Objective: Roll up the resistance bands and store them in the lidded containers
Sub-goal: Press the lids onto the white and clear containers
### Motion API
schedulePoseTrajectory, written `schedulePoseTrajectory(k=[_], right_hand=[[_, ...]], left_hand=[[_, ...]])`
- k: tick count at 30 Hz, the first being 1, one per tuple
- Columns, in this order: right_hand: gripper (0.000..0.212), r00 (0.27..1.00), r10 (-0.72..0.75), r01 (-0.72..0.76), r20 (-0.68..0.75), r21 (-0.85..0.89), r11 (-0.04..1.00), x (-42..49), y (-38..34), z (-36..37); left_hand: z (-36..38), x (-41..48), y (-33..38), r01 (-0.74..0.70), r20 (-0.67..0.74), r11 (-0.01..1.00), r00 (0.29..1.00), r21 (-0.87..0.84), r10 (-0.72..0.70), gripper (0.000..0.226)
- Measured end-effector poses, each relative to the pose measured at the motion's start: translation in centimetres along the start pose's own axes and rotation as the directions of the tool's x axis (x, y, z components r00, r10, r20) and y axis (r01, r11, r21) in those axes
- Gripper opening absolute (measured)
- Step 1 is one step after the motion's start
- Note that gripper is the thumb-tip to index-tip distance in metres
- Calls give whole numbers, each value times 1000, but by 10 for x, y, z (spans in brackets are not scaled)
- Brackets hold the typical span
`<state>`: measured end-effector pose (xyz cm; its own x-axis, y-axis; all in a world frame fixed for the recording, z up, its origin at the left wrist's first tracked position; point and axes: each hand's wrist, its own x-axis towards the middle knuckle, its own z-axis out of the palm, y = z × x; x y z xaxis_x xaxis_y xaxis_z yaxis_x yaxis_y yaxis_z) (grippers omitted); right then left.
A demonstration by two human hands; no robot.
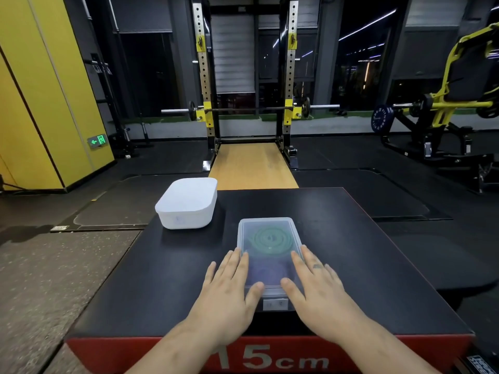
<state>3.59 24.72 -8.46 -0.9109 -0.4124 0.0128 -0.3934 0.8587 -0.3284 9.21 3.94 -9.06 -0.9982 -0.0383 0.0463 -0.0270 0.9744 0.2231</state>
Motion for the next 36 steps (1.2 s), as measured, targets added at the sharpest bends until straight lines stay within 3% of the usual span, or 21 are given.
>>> schedulePoseTrajectory(k=[12,22,27,33,36], right_hand=[[76,999,-29,20,47,165,986,1,12,-11],[90,997,-41,34,61,107,994,11,12,-20],[84,993,-53,45,103,82,996,20,19,-17],[70,999,-33,31,30,55,998,45,19,-33],[74,993,-41,35,109,49,998,70,19,-32]], left_hand=[[-10,12,-24,-33,47,999,998,-32,34,75],[-25,30,-21,-53,96,999,994,0,52,87],[-18,38,-25,-99,140,994,986,40,92,80],[-35,67,-30,-100,26,994,995,32,99,68],[-29,82,-32,-83,122,996,989,14,81,74]])
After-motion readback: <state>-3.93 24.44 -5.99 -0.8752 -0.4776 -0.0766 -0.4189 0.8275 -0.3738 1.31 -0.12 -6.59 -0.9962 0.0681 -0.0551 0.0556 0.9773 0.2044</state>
